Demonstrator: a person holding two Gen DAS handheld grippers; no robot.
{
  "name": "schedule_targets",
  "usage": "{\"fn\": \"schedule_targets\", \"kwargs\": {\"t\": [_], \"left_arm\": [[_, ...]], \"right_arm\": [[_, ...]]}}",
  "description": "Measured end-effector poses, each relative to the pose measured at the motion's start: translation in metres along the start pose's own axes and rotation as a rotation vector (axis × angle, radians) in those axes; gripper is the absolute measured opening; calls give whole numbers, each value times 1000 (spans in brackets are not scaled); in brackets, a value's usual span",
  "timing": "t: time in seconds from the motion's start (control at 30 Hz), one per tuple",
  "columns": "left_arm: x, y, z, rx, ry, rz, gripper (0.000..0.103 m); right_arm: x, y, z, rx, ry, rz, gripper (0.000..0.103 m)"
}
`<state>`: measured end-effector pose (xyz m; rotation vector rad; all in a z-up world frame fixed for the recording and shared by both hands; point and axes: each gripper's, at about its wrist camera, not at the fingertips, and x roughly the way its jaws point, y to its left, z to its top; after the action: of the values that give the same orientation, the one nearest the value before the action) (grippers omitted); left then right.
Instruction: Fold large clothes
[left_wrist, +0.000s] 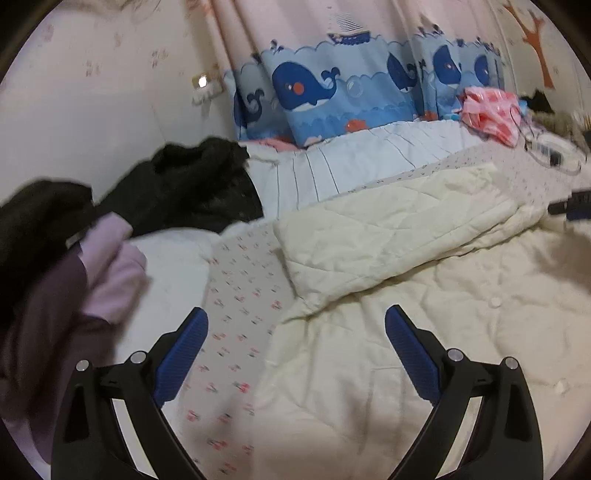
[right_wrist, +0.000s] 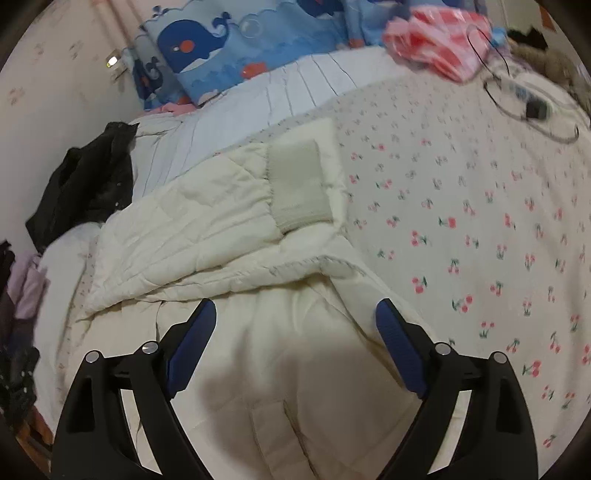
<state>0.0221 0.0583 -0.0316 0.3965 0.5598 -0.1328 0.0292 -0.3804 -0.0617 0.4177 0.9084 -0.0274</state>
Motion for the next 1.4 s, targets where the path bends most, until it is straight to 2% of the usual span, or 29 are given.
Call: {"fn": "schedule_targets", "kwargs": {"t": [0.13, 0.2, 0.33, 0.4, 0.53, 0.6, 0.67, 0.77, 0.87, 0.97, 1.07, 1.17, 1.27, 1.4], "left_arm": [[-1, -1, -2, 28, -6, 1, 93], [-2, -4, -2, 38, -7, 3, 93], [-10, -9, -6, 49, -13, -4, 94], [-11, -11, -10, 43, -9, -22, 95], [-4, -9, -21, 22, 20, -43, 95], [-1, -1, -26, -46, 70, -62, 95], [-9, 10, -33, -133, 94, -138, 95], [-35, 31, -48, -249, 104, -296, 95], [-53, 59, -72, -395, 123, -413, 96], [-58, 81, -99, -565, 191, -467, 96], [-60, 96, -122, -677, 232, -509, 96], [-58, 103, -139, -743, 287, -519, 96], [-61, 106, -153, -778, 305, -525, 96], [-53, 105, -172, -852, 380, -610, 96]], "right_arm": [[15, 15, -5, -49, 65, 15, 89], [19, 20, -9, -29, 90, 36, 89], [-2, 22, -13, 121, 57, 168, 90], [-14, 18, -16, 213, 18, 216, 93], [-36, 3, -34, 457, -64, 228, 96], [-50, -1, -54, 519, -68, 282, 96], [-66, -4, -70, 443, -63, 301, 96], [-98, -26, -95, 286, -45, 204, 96], [-136, -71, -125, 277, -58, 146, 96], [-169, -111, -151, 278, -66, 108, 96], [-185, -136, -173, 287, -29, 134, 96], [-189, -148, -185, 298, 17, 186, 96], [-187, -152, -191, 302, 64, 267, 96], [-172, -146, -191, 279, 129, 299, 96]]}}
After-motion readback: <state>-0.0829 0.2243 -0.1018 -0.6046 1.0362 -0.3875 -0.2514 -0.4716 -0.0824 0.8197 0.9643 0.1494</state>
